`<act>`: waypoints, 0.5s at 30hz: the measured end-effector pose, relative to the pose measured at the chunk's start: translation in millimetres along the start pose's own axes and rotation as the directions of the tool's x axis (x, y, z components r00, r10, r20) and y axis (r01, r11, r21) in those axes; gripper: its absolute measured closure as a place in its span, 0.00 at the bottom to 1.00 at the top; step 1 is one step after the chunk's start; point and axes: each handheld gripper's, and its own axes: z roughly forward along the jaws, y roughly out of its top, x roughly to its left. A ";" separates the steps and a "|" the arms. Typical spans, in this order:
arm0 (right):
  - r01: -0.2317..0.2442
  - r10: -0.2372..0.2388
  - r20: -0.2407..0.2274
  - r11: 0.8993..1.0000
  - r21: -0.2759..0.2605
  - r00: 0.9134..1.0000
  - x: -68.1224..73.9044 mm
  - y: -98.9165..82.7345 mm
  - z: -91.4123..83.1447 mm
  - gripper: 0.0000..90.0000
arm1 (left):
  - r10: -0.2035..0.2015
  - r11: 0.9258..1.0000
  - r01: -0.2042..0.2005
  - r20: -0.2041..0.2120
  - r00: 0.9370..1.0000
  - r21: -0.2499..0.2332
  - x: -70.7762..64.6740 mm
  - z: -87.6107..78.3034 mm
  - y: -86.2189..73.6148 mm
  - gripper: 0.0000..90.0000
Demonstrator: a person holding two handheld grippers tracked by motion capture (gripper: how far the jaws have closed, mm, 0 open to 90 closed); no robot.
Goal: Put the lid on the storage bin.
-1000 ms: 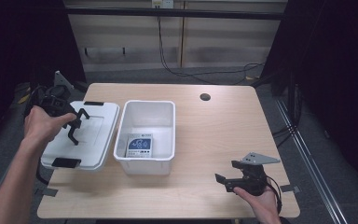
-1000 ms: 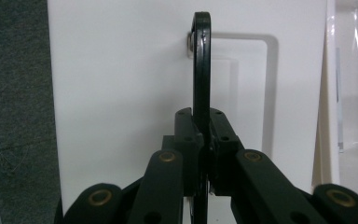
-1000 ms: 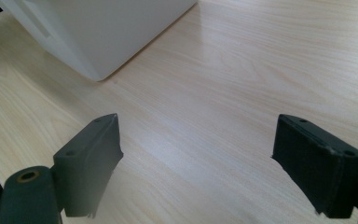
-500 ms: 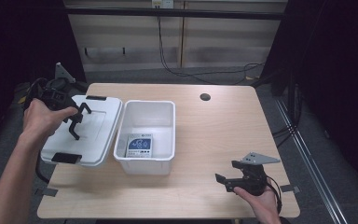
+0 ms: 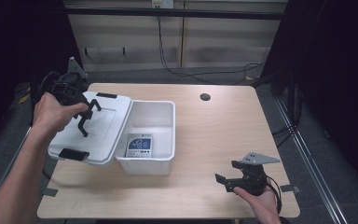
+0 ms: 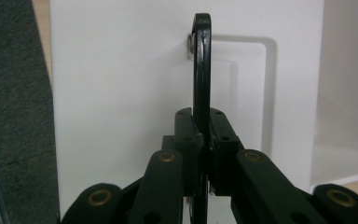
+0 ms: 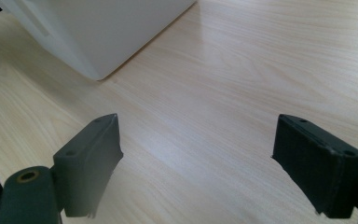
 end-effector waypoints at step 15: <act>0.002 -0.002 -0.001 1.000 0.000 1.000 -0.2 -0.2 -0.4 0.16 | 0.078 0.997 -0.078 0.019 0.997 0.014 -42.8 2.1 13.3 0.94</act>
